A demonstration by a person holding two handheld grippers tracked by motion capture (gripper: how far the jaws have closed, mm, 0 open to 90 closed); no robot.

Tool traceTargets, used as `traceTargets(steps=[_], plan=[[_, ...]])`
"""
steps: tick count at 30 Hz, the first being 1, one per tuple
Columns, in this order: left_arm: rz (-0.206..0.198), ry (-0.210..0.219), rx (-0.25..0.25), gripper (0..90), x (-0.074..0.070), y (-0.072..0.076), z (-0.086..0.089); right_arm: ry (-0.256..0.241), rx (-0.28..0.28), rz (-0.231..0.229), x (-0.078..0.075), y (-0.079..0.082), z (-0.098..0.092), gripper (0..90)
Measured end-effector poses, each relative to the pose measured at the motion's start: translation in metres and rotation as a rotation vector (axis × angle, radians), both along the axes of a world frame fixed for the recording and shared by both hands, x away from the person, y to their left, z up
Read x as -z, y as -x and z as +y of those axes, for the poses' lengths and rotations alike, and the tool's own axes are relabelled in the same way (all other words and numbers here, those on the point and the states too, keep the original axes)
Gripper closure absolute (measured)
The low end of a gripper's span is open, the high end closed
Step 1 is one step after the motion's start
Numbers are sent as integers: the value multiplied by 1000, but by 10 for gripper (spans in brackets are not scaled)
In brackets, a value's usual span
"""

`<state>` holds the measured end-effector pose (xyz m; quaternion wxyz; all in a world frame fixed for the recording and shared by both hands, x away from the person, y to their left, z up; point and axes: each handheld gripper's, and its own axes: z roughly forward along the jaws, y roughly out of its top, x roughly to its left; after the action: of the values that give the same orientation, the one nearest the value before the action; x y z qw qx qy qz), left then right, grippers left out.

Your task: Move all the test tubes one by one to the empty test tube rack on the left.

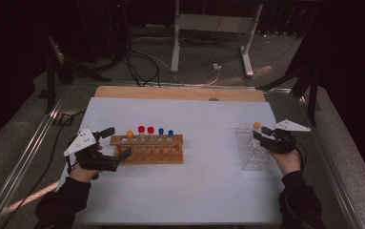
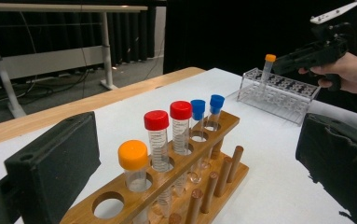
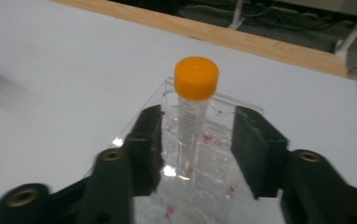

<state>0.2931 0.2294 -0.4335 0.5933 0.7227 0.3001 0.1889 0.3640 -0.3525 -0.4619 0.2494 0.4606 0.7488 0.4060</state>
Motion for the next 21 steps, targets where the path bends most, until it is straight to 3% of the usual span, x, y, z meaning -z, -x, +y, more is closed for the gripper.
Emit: traceTargets(steps=[7, 14, 21], plan=[[4, -5, -7, 5, 0, -1, 1, 30, -21, 41, 6, -11, 9, 729], [4, -2, -6, 5, 0, -1, 2, 35, -17, 39, 1, -10, 8, 746], [7, 4, 5, 5, -1, -1, 2, 8, -14, -3, -22, -6, 6, 746]])
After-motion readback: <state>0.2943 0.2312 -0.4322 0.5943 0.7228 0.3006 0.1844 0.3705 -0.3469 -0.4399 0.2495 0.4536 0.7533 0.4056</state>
